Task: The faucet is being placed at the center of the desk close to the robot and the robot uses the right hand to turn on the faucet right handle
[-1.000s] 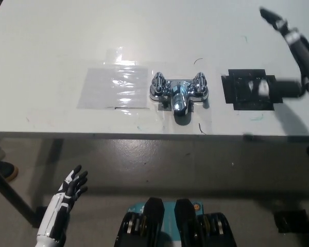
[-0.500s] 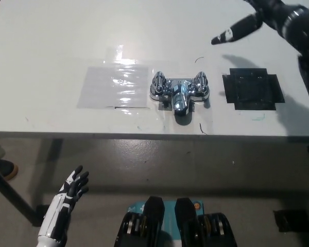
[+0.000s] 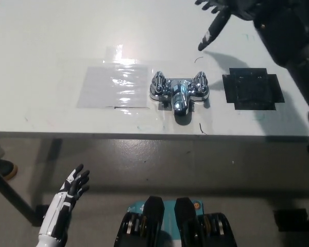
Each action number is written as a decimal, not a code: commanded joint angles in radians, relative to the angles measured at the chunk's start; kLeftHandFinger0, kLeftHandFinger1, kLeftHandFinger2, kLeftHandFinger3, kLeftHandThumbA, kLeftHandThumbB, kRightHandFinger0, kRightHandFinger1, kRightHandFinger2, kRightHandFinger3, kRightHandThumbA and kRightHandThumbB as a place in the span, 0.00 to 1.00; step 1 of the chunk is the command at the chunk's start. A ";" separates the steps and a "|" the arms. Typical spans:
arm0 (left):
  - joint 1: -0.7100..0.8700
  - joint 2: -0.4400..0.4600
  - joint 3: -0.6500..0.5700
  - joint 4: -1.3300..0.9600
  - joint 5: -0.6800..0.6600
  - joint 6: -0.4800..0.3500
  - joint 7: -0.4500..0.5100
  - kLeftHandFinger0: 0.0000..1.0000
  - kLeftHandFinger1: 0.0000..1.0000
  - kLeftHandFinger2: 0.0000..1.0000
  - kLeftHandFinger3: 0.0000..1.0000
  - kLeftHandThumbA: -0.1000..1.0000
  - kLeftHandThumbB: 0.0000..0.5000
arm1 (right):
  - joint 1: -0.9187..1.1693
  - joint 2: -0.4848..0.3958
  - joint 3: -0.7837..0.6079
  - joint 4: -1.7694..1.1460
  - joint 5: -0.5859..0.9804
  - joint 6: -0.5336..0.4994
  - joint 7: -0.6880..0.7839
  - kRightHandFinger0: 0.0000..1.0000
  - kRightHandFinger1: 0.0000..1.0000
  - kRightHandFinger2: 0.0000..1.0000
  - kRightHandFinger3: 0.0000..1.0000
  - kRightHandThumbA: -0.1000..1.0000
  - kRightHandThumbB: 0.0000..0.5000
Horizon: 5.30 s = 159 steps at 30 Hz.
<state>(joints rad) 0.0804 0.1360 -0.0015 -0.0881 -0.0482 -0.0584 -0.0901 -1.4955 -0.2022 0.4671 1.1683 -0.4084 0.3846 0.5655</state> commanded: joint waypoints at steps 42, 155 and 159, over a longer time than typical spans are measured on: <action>-0.022 0.008 0.000 -0.064 0.006 -0.004 -0.018 1.00 1.00 1.00 1.00 0.96 0.52 | -0.036 0.120 0.029 0.210 -0.047 -0.065 -0.053 1.00 1.00 1.00 1.00 1.00 0.34; -0.044 0.010 0.011 -0.088 0.003 0.021 -0.021 1.00 1.00 1.00 1.00 0.95 0.46 | 0.043 0.072 0.204 0.242 -0.193 0.017 -0.359 1.00 1.00 1.00 1.00 0.76 0.74; -0.044 0.014 0.009 -0.087 0.006 0.013 -0.025 1.00 1.00 1.00 1.00 0.96 0.45 | 0.038 0.070 0.212 0.249 -0.196 0.019 -0.337 1.00 1.00 1.00 1.00 0.77 0.75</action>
<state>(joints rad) 0.0548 0.1378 0.0053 -0.1427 -0.0395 -0.0352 -0.1061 -1.4035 -0.0957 0.6735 1.4283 -0.5648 0.3617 0.3304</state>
